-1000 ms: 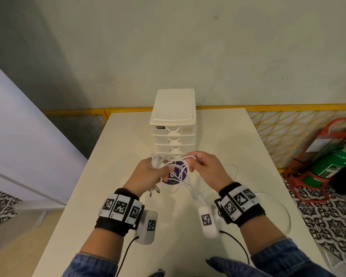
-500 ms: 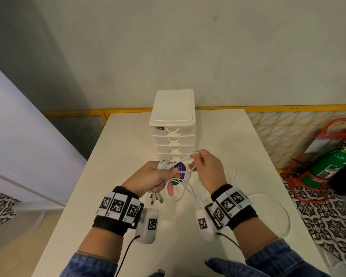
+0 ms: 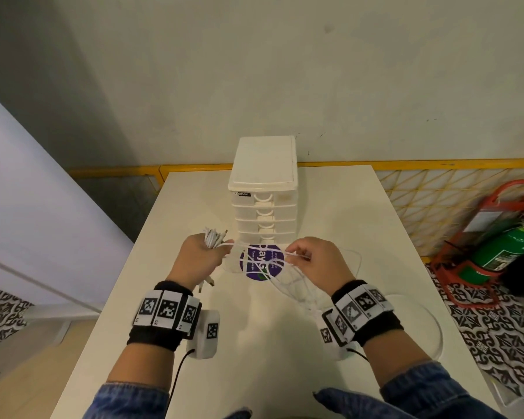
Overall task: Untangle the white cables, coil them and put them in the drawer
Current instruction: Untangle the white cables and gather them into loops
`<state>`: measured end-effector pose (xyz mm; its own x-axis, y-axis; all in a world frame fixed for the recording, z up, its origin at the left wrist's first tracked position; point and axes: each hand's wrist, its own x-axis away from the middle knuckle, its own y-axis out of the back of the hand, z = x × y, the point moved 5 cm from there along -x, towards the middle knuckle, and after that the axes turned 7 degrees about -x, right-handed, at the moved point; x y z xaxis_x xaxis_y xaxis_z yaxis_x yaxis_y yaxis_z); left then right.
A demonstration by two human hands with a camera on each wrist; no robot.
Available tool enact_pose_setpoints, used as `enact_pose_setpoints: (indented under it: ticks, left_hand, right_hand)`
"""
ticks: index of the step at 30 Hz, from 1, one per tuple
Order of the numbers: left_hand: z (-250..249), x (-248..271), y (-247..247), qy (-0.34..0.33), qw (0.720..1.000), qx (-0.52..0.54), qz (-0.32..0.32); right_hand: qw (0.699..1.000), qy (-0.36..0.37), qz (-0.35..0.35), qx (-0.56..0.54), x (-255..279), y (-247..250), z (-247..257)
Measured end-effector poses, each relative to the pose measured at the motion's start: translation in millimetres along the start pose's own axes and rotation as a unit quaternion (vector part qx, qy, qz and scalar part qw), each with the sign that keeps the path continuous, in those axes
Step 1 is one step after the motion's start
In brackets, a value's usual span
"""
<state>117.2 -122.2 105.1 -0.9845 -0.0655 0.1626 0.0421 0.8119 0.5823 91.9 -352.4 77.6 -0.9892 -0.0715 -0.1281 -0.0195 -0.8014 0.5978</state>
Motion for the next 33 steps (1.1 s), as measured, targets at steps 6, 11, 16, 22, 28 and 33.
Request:
enact_pose_setpoints:
  ticks: [6, 11, 16, 22, 28, 33]
  left_hand:
    - [0.6, 8.1, -6.9, 0.009, 0.989, -0.056, 0.138]
    - [-17.1, 23.7, -31.3, -0.051, 0.981, 0.014, 0.186]
    - [-27.2, 28.0, -45.1, -0.126, 0.974, 0.023, 0.188]
    - [-16.6, 17.9, -50.0, -0.064, 0.991, 0.028, 0.119]
    - [-4.3, 12.7, -46.6, 0.005, 0.986, 0.146, 0.074]
    - [-8.0, 11.5, -37.6, -0.042, 0.959, 0.253, 0.121]
  right_hand:
    - [0.945, -0.180, -0.037, -0.272, -1.6, 2.9, -13.7]
    - [0.932, -0.181, -0.027, -0.314, -1.3, -6.8, 2.0]
    - [0.907, -0.182, -0.016, -0.380, 2.1, -16.3, 6.6]
    - [0.940, -0.127, 0.012, -0.317, 3.2, -19.8, 10.1]
    - [0.944, -0.110, -0.004, -0.310, 2.5, -22.7, 13.2]
    - [0.925, -0.153, -0.076, -0.339, 1.9, -14.4, 5.1]
